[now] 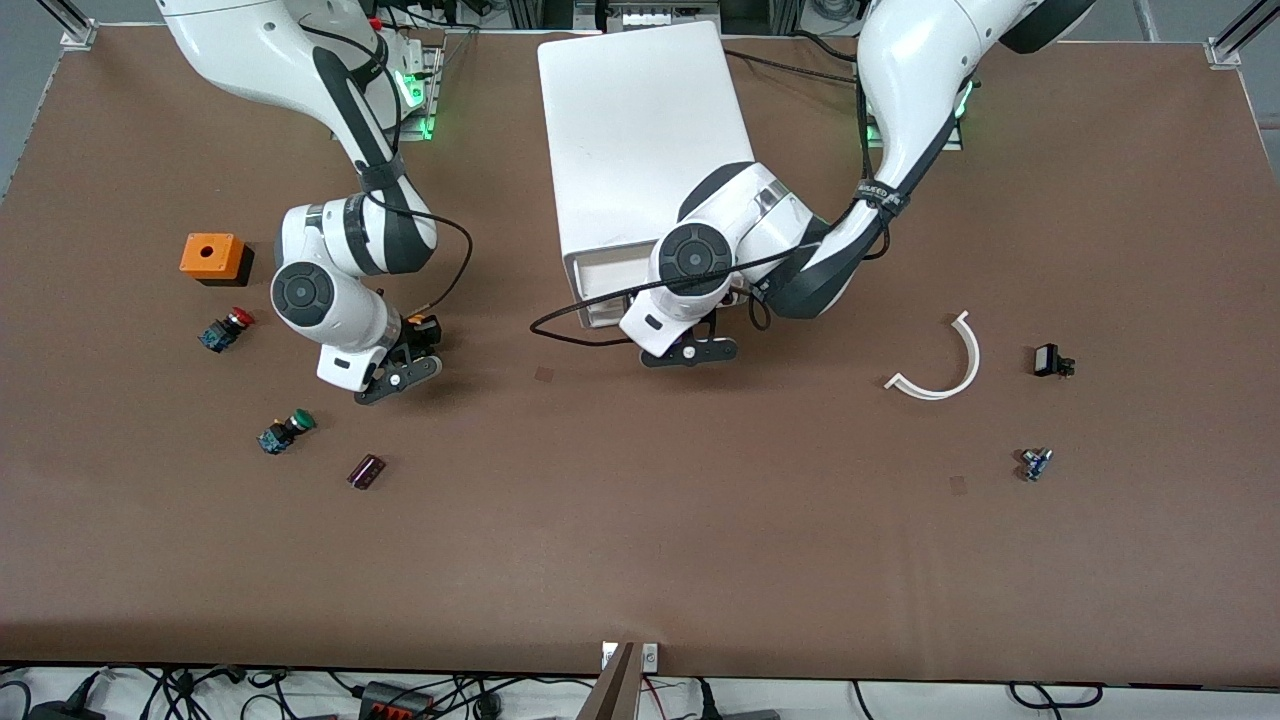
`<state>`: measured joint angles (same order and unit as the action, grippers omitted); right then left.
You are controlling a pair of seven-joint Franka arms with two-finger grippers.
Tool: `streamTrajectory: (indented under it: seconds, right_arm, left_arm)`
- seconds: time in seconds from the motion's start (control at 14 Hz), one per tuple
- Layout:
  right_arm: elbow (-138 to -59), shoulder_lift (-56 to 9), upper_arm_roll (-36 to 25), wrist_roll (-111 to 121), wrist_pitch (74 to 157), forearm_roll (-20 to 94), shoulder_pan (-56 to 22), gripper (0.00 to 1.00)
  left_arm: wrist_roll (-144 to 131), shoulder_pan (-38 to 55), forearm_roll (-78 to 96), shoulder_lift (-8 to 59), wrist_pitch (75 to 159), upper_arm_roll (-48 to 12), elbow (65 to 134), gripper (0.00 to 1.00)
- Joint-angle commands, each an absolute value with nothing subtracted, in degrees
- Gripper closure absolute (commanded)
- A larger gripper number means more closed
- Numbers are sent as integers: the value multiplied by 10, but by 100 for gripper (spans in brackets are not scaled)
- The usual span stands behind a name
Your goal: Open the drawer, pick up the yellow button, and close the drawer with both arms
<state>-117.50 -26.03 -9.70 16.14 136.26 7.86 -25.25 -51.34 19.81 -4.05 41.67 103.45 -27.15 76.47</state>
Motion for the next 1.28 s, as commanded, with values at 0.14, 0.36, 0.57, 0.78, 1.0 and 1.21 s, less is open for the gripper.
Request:
streamTrajectory:
  seconds: [0.14,0.36,0.57,0.78,1.0,1.21]
  right_arm:
    - [-1163,-286,-94,163,1396,75,-249,90]
    - [-1159,-286,-93,129,1395,85,-251,1]
    - [-1125,-259,-94,77,1339,84,-251,0]
    - [-1034,-238,-96,64,1200,84,-230,0]
    - [-958,-220,-111,59,1110,83,-219,0]
    - [-875,-212,-138,41,1014,83,-219,0]
  left_arm:
    - [-511,121,-14,393,1006,-360,808,0]
    - [-508,113,-14,393,1006,-368,816,0]
    - [-514,95,-22,384,1006,-362,806,0]
    - [-509,30,-48,353,1006,-356,798,0]
    - [-505,-7,-140,303,947,-360,794,0]
    - [-401,-25,-197,284,884,-358,765,0]
